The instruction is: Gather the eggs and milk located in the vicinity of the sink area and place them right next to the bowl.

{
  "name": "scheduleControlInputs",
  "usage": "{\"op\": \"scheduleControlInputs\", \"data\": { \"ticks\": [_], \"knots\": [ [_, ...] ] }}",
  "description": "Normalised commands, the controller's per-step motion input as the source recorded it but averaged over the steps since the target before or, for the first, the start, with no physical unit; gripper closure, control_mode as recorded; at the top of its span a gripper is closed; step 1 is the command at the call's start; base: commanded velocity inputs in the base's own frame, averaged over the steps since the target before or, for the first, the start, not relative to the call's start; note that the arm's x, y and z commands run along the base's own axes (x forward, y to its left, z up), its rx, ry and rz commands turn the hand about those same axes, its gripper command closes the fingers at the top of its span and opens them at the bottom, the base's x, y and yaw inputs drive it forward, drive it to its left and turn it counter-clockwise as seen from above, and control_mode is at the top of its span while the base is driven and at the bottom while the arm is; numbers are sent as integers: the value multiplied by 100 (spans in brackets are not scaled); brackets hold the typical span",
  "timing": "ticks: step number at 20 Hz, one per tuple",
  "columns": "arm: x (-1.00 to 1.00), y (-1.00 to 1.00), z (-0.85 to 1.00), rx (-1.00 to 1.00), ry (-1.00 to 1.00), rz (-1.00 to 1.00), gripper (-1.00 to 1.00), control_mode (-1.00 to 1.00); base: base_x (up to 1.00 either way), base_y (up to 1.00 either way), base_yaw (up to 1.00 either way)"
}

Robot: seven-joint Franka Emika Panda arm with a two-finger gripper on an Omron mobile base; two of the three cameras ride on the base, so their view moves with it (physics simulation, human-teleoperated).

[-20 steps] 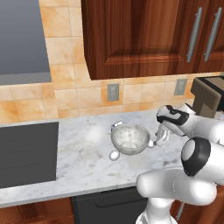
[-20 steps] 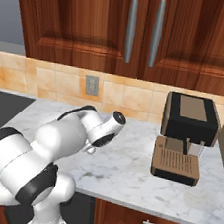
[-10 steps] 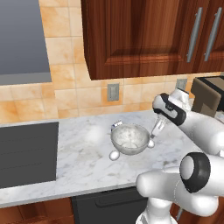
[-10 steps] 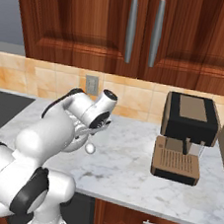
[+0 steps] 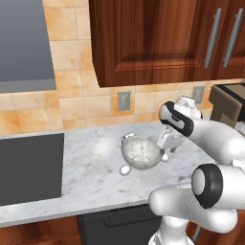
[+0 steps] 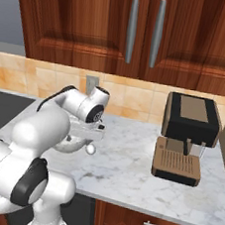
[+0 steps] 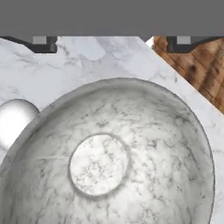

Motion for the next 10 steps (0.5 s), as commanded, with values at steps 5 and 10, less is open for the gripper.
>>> {"op": "scheduleControlInputs", "data": {
  "ticks": [5, 10],
  "knots": [
    [-57, -2, -29, -8, 12, -49, -100, -100, 0, 0, 0],
    [-72, 0, -4, -7, -7, -43, -100, -100, 0, 0, 0]
  ]
}}
